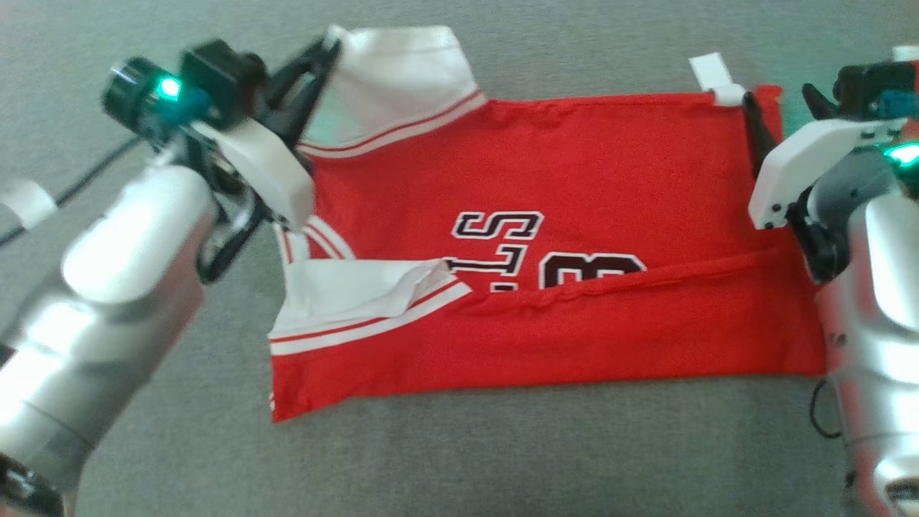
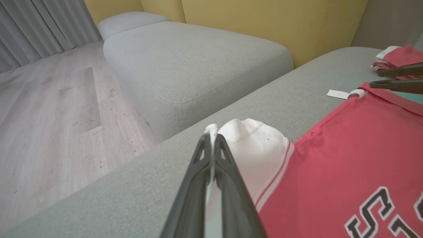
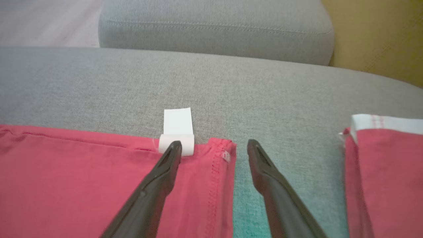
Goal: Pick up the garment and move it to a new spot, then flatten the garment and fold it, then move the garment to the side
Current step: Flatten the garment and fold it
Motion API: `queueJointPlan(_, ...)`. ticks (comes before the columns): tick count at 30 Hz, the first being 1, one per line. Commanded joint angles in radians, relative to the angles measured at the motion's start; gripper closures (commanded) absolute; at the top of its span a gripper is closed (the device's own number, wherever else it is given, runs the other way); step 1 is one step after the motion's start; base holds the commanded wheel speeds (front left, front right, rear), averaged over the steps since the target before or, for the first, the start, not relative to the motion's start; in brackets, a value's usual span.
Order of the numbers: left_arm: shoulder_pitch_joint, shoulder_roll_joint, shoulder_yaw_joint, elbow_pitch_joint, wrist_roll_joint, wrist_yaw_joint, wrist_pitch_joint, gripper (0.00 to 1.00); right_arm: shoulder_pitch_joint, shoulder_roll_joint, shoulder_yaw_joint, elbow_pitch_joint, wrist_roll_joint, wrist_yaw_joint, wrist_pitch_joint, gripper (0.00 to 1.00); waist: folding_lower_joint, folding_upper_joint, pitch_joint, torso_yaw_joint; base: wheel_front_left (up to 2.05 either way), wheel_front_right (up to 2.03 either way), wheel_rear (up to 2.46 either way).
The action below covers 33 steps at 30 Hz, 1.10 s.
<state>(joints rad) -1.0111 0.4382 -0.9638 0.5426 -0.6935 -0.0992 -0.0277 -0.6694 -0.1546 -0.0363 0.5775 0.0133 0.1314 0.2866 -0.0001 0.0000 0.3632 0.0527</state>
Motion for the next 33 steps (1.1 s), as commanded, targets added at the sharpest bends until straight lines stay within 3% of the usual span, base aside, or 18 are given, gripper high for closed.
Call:
queueJointPlan(1,-0.023,0.029,0.026,-0.051,0.007,0.008,0.0,1.0,-0.049,-0.012,0.012,0.011,-0.02,-0.001,0.008,0.0,0.0001,0.0,0.005,0.028,0.0,0.0,0.0)
queueJointPlan(14,0.018,0.071,0.006,-0.202,0.009,0.044,0.045,1.0,-0.177,-0.033,-0.03,0.272,-0.102,-0.001,-0.034,0.0,0.0001,0.0,0.024,0.035,0.0,0.0,0.0)
queueJointPlan(16,0.022,0.079,0.011,-0.209,0.001,0.05,0.05,1.0,-0.195,-0.028,-0.035,0.302,-0.097,-0.001,-0.052,1.0,0.0001,0.0,0.025,0.032,0.0,0.0,0.0)
queueJointPlan(21,0.027,0.096,0.037,-0.209,-0.027,0.071,0.056,1.0,-0.236,-0.036,-0.012,0.347,-0.076,-0.001,-0.13,1.0,0.0001,0.0,0.024,0.022,0.0,0.0,0.0)
queueJointPlan(27,-0.002,0.121,0.077,-0.173,-0.049,0.081,0.05,1.0,-0.29,-0.033,0.034,0.363,0.041,-0.001,-0.22,1.0,0.0001,0.0,0.022,-0.006,0.0,0.0,0.0)
queueJointPlan(33,-0.121,0.133,0.08,-0.068,0.015,0.068,0.019,1.0,-0.361,-0.022,0.099,0.328,0.206,-0.001,-0.293,1.0,0.0001,0.0,0.045,-0.047,0.0,0.0,0.0)
